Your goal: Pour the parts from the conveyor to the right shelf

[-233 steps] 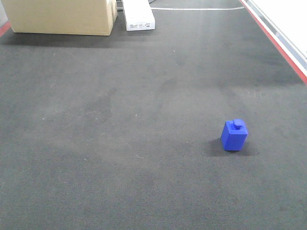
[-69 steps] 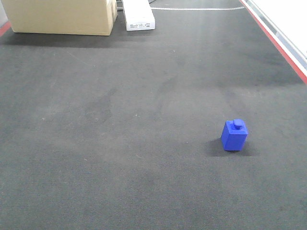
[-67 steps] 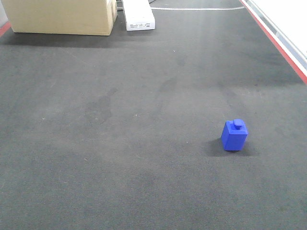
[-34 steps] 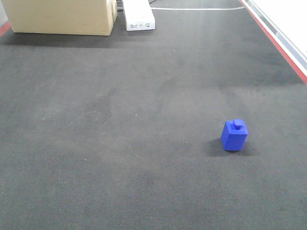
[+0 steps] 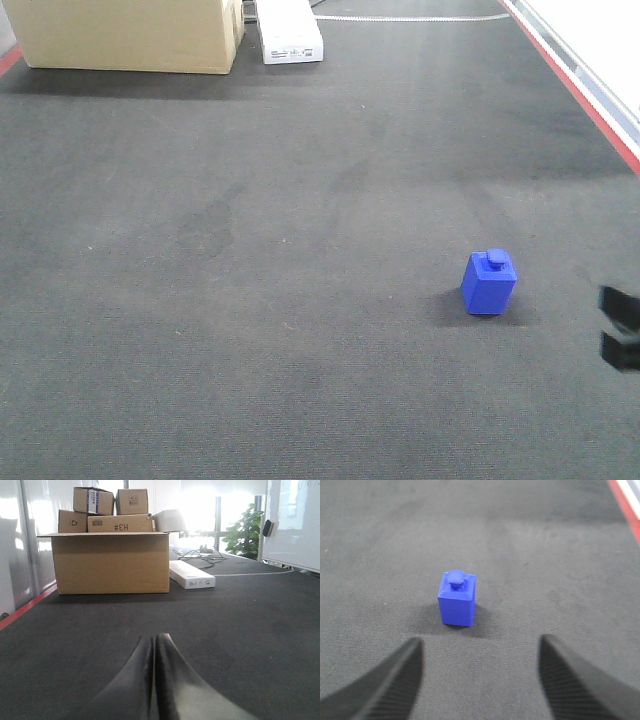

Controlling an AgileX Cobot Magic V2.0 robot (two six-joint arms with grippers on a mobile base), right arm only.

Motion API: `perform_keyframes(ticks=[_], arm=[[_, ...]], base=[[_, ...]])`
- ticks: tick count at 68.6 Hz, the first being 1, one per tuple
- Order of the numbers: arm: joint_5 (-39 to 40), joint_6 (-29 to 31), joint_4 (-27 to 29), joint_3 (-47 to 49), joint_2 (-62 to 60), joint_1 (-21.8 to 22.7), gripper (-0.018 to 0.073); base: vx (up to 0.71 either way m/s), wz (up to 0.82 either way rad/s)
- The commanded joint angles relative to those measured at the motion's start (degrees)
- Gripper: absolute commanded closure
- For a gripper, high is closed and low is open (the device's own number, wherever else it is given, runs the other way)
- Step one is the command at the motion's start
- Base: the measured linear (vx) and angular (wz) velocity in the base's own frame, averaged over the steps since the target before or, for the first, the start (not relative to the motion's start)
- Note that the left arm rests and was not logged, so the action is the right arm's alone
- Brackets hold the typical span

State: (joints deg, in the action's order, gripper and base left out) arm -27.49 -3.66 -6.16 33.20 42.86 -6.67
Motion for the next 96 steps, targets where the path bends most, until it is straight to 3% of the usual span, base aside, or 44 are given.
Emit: perform_keyframes(ticks=[1,15,27,44,59,69,78,96], arm=[[3.8,0.0,-0.6,4.8,4.3,-0.1,-0.0006],[-1.1,-0.1,-0.5,16.4,16.5,-0.2,-0.0019],[-6.0,-0.3,-1.1,26.3,27.8,-3.7,-0.0019],[-13.7,-4.3,-1.2,37.7,41.7,-4.1,-0.0019],[-21.1,-4.0,-3.1,43.9,52.0,-1.0,-0.0019],[-25.0,0.0,-1.8,47.3,56.7,-1.2,-0.0019],[-24.1,0.9,2.5,49.1,58.3,-1.1,-0.0019],[-24.5,0.8,3.9,50.6,62.0,-1.1,-0.0019]], base=[[0.00,0.00],[0.00,0.00],[0.00,0.00],[0.00,0.00],[0.00,0.00],[0.00,0.00],[0.00,0.00],[0.00,0.00]])
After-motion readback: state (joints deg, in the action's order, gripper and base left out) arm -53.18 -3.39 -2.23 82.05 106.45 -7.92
